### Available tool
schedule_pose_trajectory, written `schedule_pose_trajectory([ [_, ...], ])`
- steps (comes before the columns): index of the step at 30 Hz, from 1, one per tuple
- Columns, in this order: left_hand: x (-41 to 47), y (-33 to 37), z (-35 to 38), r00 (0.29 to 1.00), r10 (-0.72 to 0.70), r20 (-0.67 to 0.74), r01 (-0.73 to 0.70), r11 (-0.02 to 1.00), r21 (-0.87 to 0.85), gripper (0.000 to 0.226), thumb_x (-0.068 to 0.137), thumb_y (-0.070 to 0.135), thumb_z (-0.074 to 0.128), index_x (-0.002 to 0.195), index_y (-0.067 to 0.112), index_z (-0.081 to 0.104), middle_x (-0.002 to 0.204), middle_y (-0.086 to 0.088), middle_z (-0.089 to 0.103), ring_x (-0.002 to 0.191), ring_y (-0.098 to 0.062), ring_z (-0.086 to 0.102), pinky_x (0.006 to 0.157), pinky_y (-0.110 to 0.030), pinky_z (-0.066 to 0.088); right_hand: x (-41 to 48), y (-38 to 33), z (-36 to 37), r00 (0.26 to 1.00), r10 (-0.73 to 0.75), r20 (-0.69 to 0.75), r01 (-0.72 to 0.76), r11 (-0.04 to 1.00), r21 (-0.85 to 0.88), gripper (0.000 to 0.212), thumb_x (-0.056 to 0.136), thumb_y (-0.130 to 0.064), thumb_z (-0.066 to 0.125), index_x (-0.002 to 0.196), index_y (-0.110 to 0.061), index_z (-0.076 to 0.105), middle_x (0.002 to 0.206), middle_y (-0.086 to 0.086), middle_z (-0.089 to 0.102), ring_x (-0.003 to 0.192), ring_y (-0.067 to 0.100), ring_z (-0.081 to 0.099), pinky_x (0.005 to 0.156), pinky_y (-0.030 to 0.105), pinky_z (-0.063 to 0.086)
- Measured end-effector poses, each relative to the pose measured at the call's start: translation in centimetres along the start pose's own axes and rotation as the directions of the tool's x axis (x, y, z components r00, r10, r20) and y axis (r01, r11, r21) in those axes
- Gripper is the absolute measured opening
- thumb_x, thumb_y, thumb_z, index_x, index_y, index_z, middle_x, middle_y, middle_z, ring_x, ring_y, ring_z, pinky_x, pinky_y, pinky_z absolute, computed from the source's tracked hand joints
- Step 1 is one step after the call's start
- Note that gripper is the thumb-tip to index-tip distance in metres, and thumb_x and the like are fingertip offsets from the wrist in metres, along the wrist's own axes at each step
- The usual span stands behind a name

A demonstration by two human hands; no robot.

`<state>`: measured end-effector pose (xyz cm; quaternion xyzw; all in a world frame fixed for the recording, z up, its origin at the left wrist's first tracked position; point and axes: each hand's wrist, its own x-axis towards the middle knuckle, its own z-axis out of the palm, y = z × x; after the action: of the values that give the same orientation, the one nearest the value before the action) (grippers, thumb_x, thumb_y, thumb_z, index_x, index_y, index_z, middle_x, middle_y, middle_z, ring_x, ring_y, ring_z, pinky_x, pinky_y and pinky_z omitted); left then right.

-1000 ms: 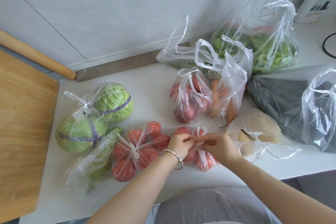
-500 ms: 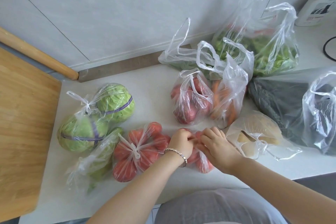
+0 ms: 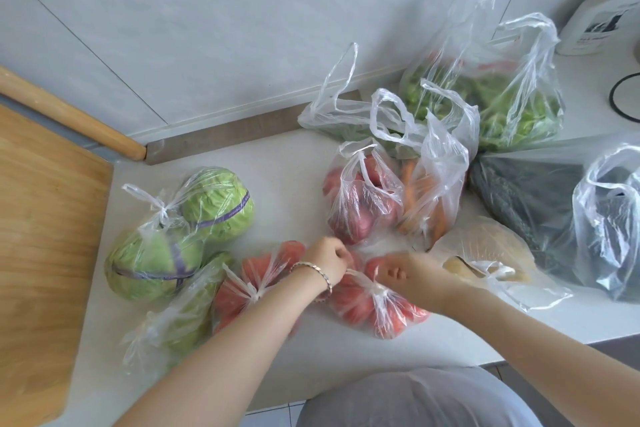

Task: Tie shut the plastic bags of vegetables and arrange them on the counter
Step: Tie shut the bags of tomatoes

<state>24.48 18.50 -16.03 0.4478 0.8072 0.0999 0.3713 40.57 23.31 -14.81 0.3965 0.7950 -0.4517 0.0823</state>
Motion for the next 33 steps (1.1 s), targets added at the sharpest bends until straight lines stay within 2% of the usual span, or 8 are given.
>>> schedule_pose_trajectory([
  [5,1.0,3.7,-4.2,0.944,0.098,-0.316,-0.203,0.926,-0.319,0.03,0.08,0.023,0.065,0.108,0.018,0.056,0.098,0.008,0.047,0.097,-0.013,0.052,0.086,-0.018,0.038,3.0,-2.6,-5.2,0.815,0.0,-0.579,0.068,0.993,0.096,0.022,0.085,-0.01,0.055,0.107,-0.011,0.059,0.099,0.005,0.054,0.086,0.019,0.052,0.083,0.024,0.043],
  [10,0.9,7.5,-5.1,0.956,0.151,-0.254,-0.266,0.814,-0.517,0.01,0.083,0.02,0.061,0.077,0.012,0.061,0.07,0.01,0.056,0.064,0.007,0.059,0.071,-0.009,0.045,5.9,-4.3,-6.4,0.96,-0.025,-0.279,-0.025,0.984,-0.175,0.042,0.08,-0.017,0.058,0.121,-0.021,0.049,0.128,0.006,0.041,0.123,0.03,0.032,0.103,0.039,0.03],
  [13,1.5,6.6,-5.9,0.942,-0.061,-0.331,-0.24,0.57,-0.786,0.038,0.093,0.012,0.046,0.055,0.011,0.051,0.041,0.007,0.049,0.036,-0.002,0.046,0.057,-0.026,0.048,5.4,-4.9,-6.0,0.956,-0.162,-0.244,0.139,0.984,-0.107,0.018,0.082,-0.015,0.057,0.1,-0.014,0.057,0.101,0.002,0.059,0.106,0.023,0.054,0.091,0.03,0.042],
  [17,1.0,4.3,-8.0,0.932,-0.207,-0.296,-0.229,0.294,-0.928,0.038,0.096,0.011,0.039,0.059,0.008,0.044,0.032,0.008,0.033,0.027,-0.001,0.027,0.038,-0.018,0.034,4.8,-5.6,-6.4,0.894,-0.18,-0.411,0.246,0.963,0.114,0.045,0.082,-0.005,0.052,0.123,-0.008,0.032,0.086,0.007,0.064,0.076,0.023,0.062,0.073,0.039,0.052],
  [20,0.0,3.4,-8.5,0.951,-0.177,-0.254,-0.194,0.298,-0.934,0.037,0.096,0.012,0.039,0.06,0.008,0.045,0.03,0.009,0.031,0.029,-0.001,0.025,0.037,-0.016,0.026,6.2,-6.7,-7.2,0.884,-0.157,-0.44,0.17,0.985,-0.009,0.064,0.086,-0.014,0.055,0.137,-0.019,0.017,0.084,0.01,0.062,0.067,0.026,0.059,0.064,0.04,0.052],
  [27,-0.7,1.6,-11.3,0.954,-0.164,-0.251,-0.185,0.338,-0.923,0.037,0.095,0.01,0.041,0.059,0.007,0.047,0.031,0.007,0.035,0.027,-0.001,0.025,0.034,-0.014,0.019,8.3,-7.5,-9.1,0.731,-0.13,-0.67,-0.011,0.979,-0.202,0.031,0.083,-0.013,0.055,0.11,-0.005,0.044,0.117,0.016,0.046,0.1,0.033,0.05,0.077,0.038,0.041],
  [30,-0.8,0.9,-11.9,0.958,-0.128,-0.255,-0.173,0.45,-0.876,0.035,0.093,0.006,0.045,0.059,0.006,0.051,0.034,0.008,0.038,0.03,-0.004,0.027,0.035,-0.015,0.021,8.2,-7.3,-9.6,0.811,-0.129,-0.571,0.048,0.987,-0.155,0.028,0.088,-0.021,0.055,0.114,-0.012,0.055,0.119,0.012,0.042,0.111,0.03,0.046,0.092,0.04,0.042],
  [33,-0.7,0.6,-11.8,0.93,-0.125,-0.346,-0.203,0.61,-0.766,0.033,0.088,0.005,0.052,0.056,0.012,0.059,0.042,0.008,0.045,0.041,-0.01,0.038,0.048,-0.021,0.034,7.4,-7.7,-9.1,0.913,-0.102,-0.394,0.145,0.986,0.079,0.033,0.095,-0.025,0.043,0.067,-0.016,0.057,0.115,0.004,0.046,0.113,0.02,0.043,0.103,0.032,0.031],
])
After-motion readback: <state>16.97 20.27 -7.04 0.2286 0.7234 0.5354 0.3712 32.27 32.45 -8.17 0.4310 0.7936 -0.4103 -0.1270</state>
